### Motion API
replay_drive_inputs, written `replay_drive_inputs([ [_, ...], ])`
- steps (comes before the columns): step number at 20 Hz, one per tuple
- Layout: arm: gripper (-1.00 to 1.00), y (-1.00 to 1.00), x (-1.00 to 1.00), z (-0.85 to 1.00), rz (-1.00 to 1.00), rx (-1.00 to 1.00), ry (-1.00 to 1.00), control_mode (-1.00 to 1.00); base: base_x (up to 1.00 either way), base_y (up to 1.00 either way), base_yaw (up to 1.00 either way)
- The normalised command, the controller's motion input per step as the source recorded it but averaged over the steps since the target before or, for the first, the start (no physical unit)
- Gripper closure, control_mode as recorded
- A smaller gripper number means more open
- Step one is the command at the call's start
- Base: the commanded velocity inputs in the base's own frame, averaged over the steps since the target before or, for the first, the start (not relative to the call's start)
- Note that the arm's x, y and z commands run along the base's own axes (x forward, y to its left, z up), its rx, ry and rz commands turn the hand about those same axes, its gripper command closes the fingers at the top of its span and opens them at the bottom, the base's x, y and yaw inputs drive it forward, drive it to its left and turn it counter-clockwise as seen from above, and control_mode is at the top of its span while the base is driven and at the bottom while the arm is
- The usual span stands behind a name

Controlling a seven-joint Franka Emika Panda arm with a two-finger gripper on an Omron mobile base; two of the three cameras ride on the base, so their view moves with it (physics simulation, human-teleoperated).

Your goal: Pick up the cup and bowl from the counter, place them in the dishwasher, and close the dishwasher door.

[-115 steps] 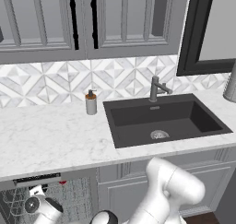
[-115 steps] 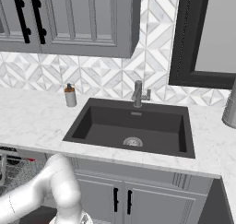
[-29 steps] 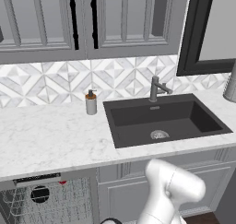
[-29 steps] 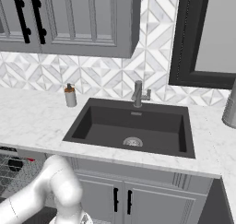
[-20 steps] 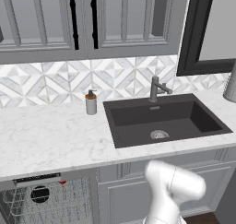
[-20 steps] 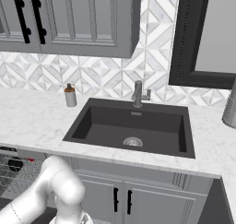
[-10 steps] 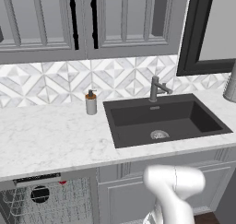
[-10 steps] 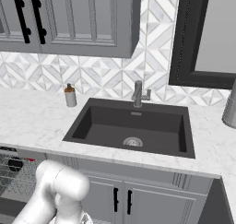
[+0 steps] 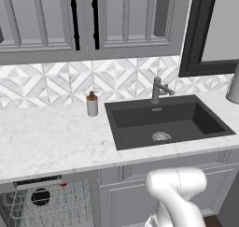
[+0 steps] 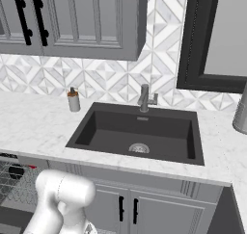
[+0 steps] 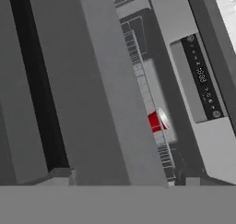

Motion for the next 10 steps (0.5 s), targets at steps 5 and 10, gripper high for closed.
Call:
replay_drive_inputs([
  [5,-1.00,0.05,0.00,-0.81,0.00,-0.02,0.00,-1.00,0.00,0.00,0.00],
  [10,-1.00,0.01,0.02,-0.94,0.00,-0.01,-0.09,-1.00,0.00,0.00,0.00],
])
